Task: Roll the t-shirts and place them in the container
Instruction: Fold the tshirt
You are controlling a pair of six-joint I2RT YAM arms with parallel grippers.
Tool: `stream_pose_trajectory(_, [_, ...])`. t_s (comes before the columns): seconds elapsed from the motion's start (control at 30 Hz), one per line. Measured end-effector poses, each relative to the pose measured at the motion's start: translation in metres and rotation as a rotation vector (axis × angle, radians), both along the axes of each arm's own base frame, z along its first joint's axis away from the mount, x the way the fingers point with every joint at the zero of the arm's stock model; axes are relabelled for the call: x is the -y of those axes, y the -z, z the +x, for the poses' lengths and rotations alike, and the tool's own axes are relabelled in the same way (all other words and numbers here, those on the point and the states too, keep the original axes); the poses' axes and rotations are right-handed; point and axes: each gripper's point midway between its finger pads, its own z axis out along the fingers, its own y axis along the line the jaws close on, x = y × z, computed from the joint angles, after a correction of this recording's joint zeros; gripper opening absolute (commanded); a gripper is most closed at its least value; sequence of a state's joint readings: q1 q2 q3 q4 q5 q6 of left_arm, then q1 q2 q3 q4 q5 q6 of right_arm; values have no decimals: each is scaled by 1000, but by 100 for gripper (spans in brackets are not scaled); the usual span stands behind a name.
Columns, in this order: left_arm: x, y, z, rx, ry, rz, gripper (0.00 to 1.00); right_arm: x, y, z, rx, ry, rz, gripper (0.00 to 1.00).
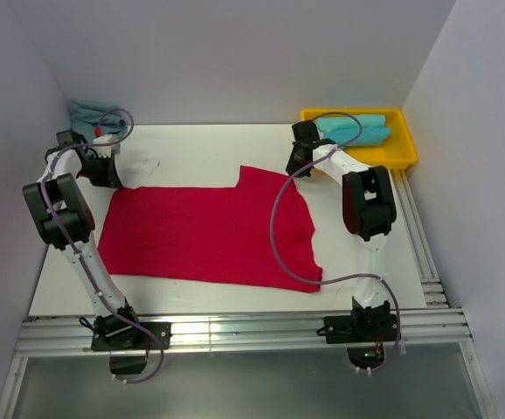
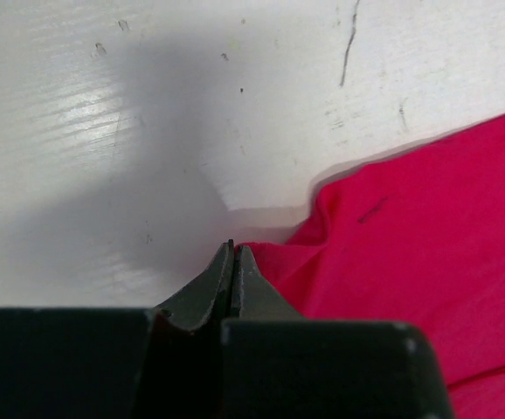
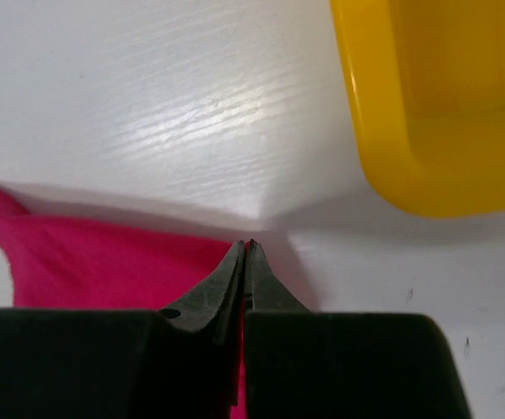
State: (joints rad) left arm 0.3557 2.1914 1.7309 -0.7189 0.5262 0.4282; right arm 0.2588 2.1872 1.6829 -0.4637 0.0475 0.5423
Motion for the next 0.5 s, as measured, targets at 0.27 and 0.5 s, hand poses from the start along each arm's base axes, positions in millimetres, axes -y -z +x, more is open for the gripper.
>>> stream_pose_trajectory(0.27, [0,-24,0,50,6,16,0,-5,-57,-8,105,-1,43,0])
stream_pose_trajectory(0.5, [3,-30,-6,63,28,20,0,-14,-88,-29,157,-17,42,0])
